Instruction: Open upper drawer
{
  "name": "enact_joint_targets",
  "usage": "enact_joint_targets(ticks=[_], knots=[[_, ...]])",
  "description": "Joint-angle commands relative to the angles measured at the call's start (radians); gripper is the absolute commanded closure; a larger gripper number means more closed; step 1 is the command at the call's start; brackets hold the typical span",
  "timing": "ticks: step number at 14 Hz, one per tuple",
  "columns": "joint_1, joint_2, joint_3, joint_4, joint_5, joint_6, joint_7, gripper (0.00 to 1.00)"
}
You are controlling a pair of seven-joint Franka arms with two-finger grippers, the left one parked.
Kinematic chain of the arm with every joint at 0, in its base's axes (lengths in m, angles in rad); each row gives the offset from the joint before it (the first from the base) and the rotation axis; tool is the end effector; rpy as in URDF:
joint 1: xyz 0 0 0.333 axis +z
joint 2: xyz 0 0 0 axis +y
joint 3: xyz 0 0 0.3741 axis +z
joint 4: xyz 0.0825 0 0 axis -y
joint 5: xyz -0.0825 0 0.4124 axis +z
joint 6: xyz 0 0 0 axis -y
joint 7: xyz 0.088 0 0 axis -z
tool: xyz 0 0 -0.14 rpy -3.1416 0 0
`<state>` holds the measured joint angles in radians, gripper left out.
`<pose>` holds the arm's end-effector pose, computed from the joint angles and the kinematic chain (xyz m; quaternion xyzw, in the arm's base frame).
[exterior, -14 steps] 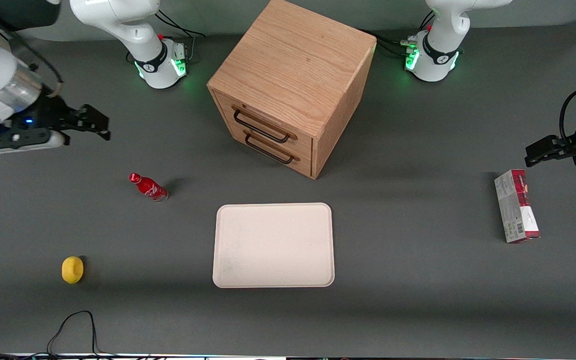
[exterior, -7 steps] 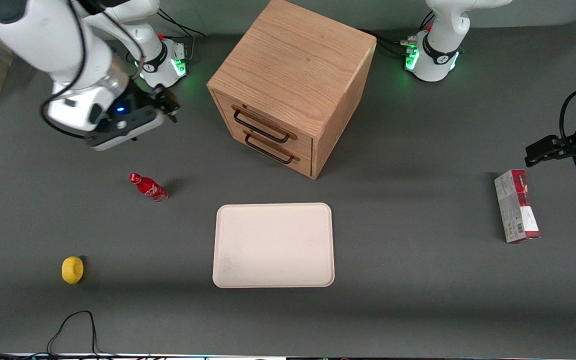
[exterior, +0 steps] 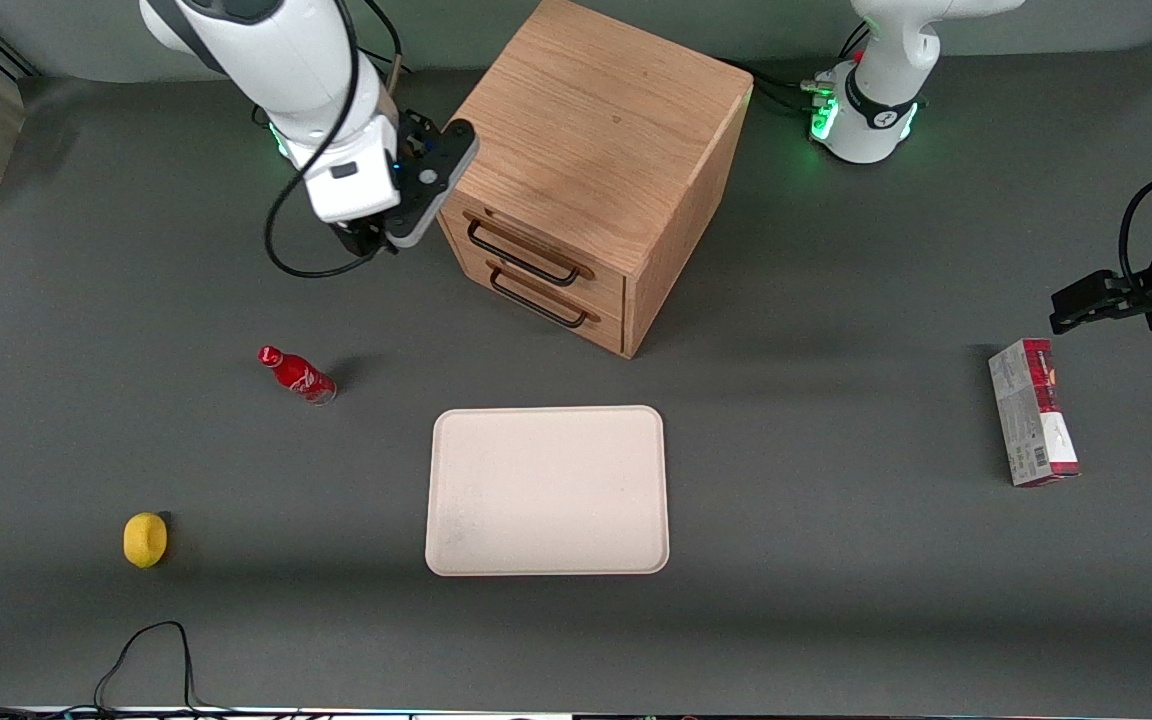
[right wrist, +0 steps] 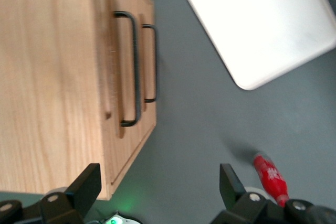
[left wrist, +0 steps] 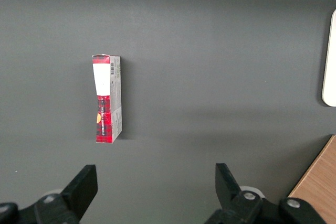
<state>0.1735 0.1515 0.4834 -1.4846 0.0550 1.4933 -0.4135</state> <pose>0.4975 0.3660 0.6054 -0.8567 -0.5082 0.0697 0.0546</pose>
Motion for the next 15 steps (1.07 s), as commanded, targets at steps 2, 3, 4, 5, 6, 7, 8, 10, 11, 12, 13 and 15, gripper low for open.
enact_joint_targets(ticks=[2, 3, 4, 5, 6, 7, 8, 10, 11, 12, 13, 15], knots=[[-0.015, 0.039, 0.003, -0.019, 0.13, -0.002, -0.094, 0.0], [-0.017, 0.068, 0.0, -0.019, 0.141, 0.005, -0.134, 0.0], [-0.02, 0.092, -0.002, -0.019, 0.143, 0.013, -0.157, 0.0], [-0.023, 0.112, -0.002, -0.02, 0.143, 0.025, -0.171, 0.0], [-0.023, 0.128, -0.002, -0.025, 0.141, 0.048, -0.176, 0.0], [-0.023, 0.141, -0.002, -0.032, 0.141, 0.074, -0.176, 0.0], [-0.022, 0.152, -0.002, -0.042, 0.141, 0.105, -0.176, 0.0], [-0.02, 0.166, -0.002, -0.066, 0.141, 0.16, -0.176, 0.0], [-0.019, 0.169, -0.002, -0.077, 0.14, 0.18, -0.176, 0.0], [-0.017, 0.171, -0.002, -0.098, 0.14, 0.211, -0.176, 0.0], [-0.017, 0.172, -0.002, -0.123, 0.14, 0.24, -0.176, 0.0], [-0.014, 0.172, 0.001, -0.158, 0.14, 0.268, -0.176, 0.0]])
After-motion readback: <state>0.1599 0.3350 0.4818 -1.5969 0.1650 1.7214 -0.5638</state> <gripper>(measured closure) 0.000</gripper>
